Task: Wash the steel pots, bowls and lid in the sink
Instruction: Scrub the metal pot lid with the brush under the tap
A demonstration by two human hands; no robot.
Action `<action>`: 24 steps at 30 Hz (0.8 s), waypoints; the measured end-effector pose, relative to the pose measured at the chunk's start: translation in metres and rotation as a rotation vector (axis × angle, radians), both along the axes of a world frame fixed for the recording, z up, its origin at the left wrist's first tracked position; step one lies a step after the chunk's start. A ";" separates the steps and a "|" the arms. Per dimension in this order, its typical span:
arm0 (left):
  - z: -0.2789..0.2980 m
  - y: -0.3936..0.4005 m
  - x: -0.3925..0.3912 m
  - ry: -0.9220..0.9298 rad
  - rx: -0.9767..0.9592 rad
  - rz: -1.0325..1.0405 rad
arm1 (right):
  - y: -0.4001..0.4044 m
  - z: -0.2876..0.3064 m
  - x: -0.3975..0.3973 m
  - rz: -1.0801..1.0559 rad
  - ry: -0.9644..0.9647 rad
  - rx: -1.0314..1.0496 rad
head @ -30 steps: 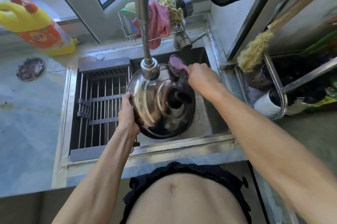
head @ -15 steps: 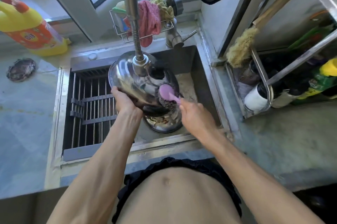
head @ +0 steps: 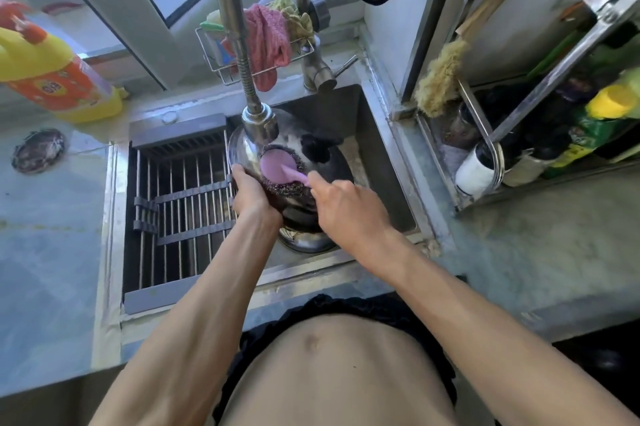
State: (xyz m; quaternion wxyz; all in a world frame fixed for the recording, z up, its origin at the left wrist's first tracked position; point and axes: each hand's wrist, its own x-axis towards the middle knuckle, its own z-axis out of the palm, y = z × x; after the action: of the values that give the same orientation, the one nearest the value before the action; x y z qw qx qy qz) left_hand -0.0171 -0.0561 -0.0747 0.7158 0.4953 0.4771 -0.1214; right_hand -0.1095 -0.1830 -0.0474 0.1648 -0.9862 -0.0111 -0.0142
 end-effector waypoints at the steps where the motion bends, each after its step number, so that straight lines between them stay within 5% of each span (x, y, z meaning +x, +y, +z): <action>1: -0.001 0.002 0.000 -0.021 0.022 -0.021 | -0.006 0.002 0.003 -0.022 0.022 -0.003; 13: -0.005 0.029 -0.001 -0.055 0.179 -0.279 | -0.022 0.013 0.048 -0.073 0.070 -0.029; 18: -0.016 0.029 -0.001 -0.068 0.173 -0.328 | 0.012 0.023 0.040 0.125 0.013 -0.011; 24: -0.024 0.024 -0.010 -0.056 0.092 -0.267 | -0.015 0.025 0.080 -0.070 0.121 -0.080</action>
State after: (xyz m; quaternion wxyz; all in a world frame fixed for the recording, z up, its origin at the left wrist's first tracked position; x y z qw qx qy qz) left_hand -0.0273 -0.0322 -0.0984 0.6829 0.5898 0.3918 -0.1798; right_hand -0.0295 -0.1979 -0.0219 0.1249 -0.9908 0.0328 0.0402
